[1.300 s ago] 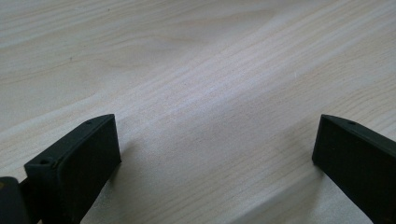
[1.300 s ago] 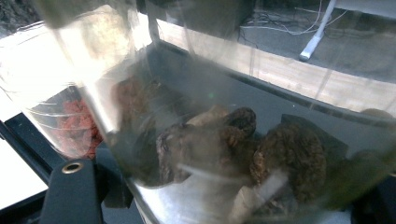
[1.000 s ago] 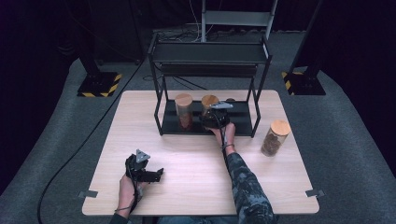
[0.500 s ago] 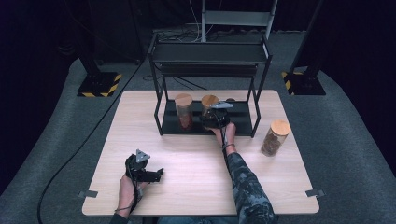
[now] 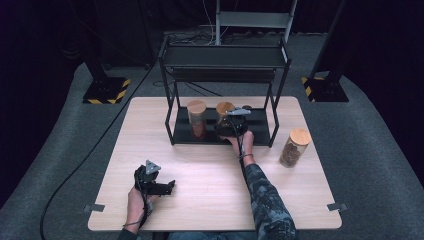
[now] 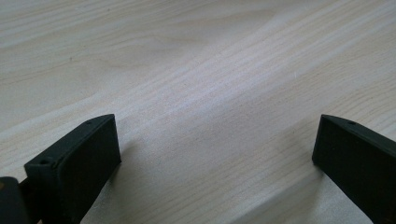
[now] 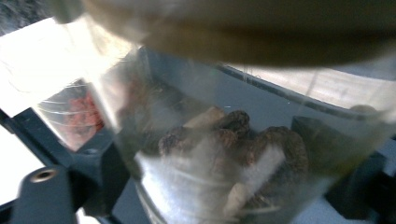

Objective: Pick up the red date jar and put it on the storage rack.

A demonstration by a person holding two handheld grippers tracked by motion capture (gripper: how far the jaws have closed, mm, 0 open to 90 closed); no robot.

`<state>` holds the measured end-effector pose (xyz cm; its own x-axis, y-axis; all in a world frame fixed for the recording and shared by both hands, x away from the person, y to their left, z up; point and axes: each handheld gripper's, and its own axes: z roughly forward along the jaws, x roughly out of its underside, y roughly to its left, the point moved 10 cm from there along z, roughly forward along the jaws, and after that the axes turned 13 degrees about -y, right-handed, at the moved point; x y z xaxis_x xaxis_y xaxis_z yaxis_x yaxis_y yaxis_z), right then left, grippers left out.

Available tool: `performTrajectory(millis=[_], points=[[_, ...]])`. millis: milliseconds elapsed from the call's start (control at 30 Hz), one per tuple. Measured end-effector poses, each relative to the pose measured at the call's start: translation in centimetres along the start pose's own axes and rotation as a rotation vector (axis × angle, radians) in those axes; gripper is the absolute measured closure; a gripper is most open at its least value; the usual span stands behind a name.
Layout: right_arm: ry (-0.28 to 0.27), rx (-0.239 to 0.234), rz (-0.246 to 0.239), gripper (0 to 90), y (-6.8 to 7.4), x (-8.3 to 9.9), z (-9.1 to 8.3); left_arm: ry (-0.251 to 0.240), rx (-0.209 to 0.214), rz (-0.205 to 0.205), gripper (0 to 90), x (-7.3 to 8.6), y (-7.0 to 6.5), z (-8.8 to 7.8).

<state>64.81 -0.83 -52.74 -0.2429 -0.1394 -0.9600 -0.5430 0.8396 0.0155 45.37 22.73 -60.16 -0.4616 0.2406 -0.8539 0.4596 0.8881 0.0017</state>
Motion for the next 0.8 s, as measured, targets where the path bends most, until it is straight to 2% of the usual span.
performTrajectory(millis=[367,500,800], points=[[0.094,-0.029,0.042,2.7,-0.4,0.1,-1.8,-0.001,0.000,0.000,0.0,0.0,0.0,0.0],[0.122,-0.037,0.036,1.6,-0.5,0.3,-2.7,0.000,0.000,0.001,0.0,0.0,0.0,0.0],[0.144,-0.062,0.019,1.0,-0.2,0.9,-5.3,0.001,0.000,0.000,0.0,0.0,0.0,0.0]])
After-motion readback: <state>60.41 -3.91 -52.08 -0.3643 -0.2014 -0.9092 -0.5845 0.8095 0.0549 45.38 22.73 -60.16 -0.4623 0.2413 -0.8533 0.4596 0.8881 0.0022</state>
